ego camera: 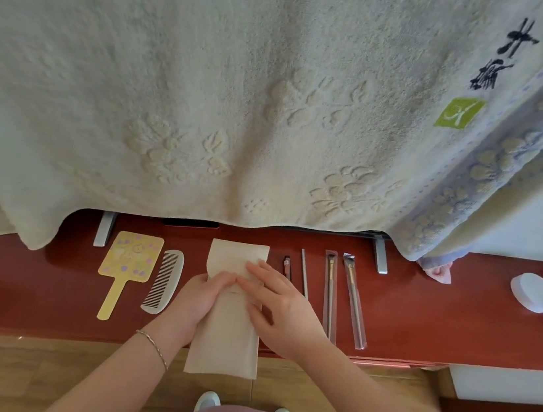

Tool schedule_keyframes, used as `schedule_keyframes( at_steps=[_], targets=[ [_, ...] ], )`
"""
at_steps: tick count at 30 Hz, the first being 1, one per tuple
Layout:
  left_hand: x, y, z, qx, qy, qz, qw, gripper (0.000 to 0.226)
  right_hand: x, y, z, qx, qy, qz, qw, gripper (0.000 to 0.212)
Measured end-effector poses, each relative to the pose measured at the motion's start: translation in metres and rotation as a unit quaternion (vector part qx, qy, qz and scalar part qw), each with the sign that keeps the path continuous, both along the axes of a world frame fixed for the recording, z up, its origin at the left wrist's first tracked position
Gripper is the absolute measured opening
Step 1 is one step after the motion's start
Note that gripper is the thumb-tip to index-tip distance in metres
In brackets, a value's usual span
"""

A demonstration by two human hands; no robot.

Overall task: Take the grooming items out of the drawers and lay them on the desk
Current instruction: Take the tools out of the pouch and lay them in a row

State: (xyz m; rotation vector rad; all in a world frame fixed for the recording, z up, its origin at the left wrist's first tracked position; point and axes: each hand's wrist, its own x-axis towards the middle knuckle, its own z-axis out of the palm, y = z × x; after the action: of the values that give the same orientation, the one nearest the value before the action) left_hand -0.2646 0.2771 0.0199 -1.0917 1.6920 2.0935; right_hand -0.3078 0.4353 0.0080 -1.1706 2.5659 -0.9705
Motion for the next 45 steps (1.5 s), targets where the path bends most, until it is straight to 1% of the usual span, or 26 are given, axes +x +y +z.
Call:
schedule_keyframes(
  at_steps=[7, 11, 13, 16, 18, 20, 22, 24, 27, 30, 32, 34, 36, 37, 38, 39, 42, 45],
  targets=[
    [-0.006, 0.004, 0.001, -0.022, 0.013, 0.020, 0.999, 0.019, 0.000, 0.000, 0.000, 0.015, 0.012, -0.002, 1.000, 0.048],
    [-0.010, 0.002, -0.006, -0.024, 0.017, 0.029, 0.999, 0.022, 0.000, 0.003, -0.003, 0.038, -0.018, 0.000, 0.999, 0.051],
    [-0.016, -0.005, -0.013, -0.023, 0.015, 0.029, 0.999, 0.024, 0.003, 0.006, -0.006, 0.051, -0.044, -0.010, 0.998, 0.047],
    [-0.025, -0.015, -0.022, -0.048, 0.004, 0.003, 0.999, 0.017, 0.004, 0.014, -0.011, 0.105, -0.089, -0.053, 0.989, 0.045],
    [-0.032, -0.018, -0.028, -0.072, 0.003, -0.008, 0.997, 0.016, 0.002, 0.021, -0.014, 0.137, -0.093, -0.095, 0.982, 0.044],
    [-0.038, -0.019, -0.034, -0.093, -0.005, -0.014, 0.996, 0.013, -0.001, 0.027, -0.018, 0.148, -0.091, -0.141, 0.975, 0.041],
    [-0.044, -0.019, -0.043, -0.116, -0.021, -0.016, 0.993, 0.020, -0.006, 0.031, -0.022, 0.159, -0.083, -0.181, 0.967, 0.036],
    [-0.048, -0.020, -0.054, -0.178, -0.030, -0.037, 0.983, 0.030, -0.013, 0.032, -0.023, 0.168, -0.062, -0.214, 0.960, 0.030],
    [-0.051, -0.021, -0.066, -0.335, -0.014, -0.084, 0.938, 0.041, -0.024, 0.028, -0.024, 0.189, -0.034, -0.244, 0.951, 0.026],
    [-0.046, -0.021, -0.068, -0.480, 0.009, -0.094, 0.872, 0.061, -0.033, 0.020, -0.026, 0.261, -0.032, -0.243, 0.934, 0.034],
    [-0.038, -0.020, -0.070, -0.564, 0.063, -0.123, 0.814, 0.070, -0.037, 0.015, -0.027, 0.299, -0.029, -0.242, 0.923, 0.039],
    [-0.029, -0.013, -0.071, -0.627, 0.125, -0.217, 0.738, 0.074, -0.038, 0.011, -0.029, 0.323, -0.023, -0.241, 0.915, 0.042],
    [-0.018, -0.003, -0.076, -0.663, 0.157, -0.331, 0.653, 0.065, -0.039, 0.008, -0.031, 0.338, -0.017, -0.237, 0.911, 0.042],
    [-0.014, 0.000, -0.079, -0.672, 0.157, -0.368, 0.623, 0.058, -0.039, 0.007, -0.032, 0.344, -0.014, -0.232, 0.910, 0.042],
    [-0.010, 0.001, -0.082, -0.676, 0.151, -0.388, 0.608, 0.054, -0.039, 0.006, -0.032, 0.350, -0.012, -0.227, 0.909, 0.041],
    [-0.007, 0.000, -0.085, -0.676, 0.139, -0.398, 0.604, 0.053, -0.039, 0.006, -0.033, 0.353, -0.010, -0.224, 0.908, 0.040],
    [-0.004, -0.006, -0.090, -0.687, 0.119, -0.403, 0.593, 0.053, -0.039, 0.006, -0.035, 0.354, -0.015, -0.225, 0.908, 0.038],
    [-0.004, -0.014, -0.088, -0.677, 0.111, -0.425, 0.591, 0.054, -0.039, 0.005, -0.035, 0.336, -0.028, -0.226, 0.914, 0.036]
  ],
)
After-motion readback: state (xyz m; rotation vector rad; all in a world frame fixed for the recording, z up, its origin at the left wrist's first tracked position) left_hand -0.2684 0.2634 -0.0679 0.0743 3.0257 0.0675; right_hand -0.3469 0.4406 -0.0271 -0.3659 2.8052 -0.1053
